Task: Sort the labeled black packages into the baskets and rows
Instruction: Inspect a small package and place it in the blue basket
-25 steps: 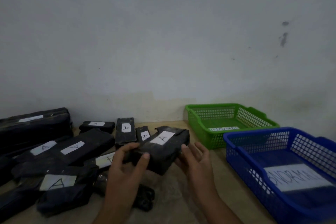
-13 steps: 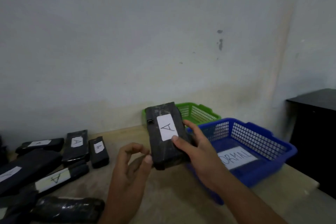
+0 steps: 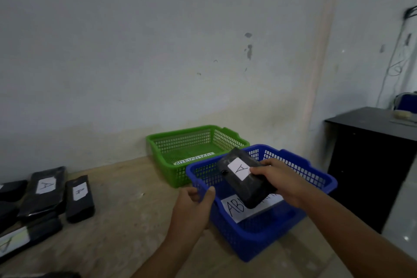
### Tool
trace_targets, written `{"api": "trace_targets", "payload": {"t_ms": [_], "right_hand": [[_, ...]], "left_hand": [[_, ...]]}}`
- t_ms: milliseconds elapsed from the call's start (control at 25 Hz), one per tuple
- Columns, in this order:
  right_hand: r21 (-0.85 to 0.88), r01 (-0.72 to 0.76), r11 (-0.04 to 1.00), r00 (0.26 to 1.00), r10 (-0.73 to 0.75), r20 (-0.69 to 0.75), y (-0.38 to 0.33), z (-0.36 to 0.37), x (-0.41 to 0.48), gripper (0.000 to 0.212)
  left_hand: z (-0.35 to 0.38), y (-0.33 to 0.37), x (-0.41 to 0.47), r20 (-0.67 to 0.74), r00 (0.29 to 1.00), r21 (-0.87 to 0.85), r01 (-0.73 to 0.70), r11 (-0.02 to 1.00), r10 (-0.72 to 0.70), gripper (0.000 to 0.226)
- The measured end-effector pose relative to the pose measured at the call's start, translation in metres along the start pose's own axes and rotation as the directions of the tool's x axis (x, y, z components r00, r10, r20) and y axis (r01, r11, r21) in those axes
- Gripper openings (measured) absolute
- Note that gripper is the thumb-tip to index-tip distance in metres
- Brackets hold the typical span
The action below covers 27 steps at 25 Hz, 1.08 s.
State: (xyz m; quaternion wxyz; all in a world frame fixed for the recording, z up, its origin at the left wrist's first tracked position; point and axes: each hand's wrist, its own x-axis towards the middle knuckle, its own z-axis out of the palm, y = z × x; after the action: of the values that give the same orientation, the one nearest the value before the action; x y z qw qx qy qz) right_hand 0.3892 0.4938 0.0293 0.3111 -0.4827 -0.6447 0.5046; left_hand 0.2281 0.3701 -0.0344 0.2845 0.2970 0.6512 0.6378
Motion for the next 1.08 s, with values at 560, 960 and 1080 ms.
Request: {"api": "trace_targets", "payload": {"t_ms": [560,960,1080], "right_hand": [[-0.406,-0.025,0.914,0.962,0.132,0.239,-0.001,0.031,0.024,0.017],[-0.633,0.083,0.769,0.930,0.169,0.327,0.013,0.037,0.017,0.036],[-0.603,0.100,0.791,0.924,0.151,0.351,0.015,0.039,0.017,0.036]], "left_hand": [[-0.005,0.006,0.008,0.135,0.987,-0.132,0.107,0.985,-0.089,0.025],[-0.019,0.003,0.005,0.122,0.990,-0.187,0.095,0.978,-0.073,0.025],[-0.024,0.002,0.006,0.115,0.990,-0.188,0.100,0.977,-0.079,0.024]]}}
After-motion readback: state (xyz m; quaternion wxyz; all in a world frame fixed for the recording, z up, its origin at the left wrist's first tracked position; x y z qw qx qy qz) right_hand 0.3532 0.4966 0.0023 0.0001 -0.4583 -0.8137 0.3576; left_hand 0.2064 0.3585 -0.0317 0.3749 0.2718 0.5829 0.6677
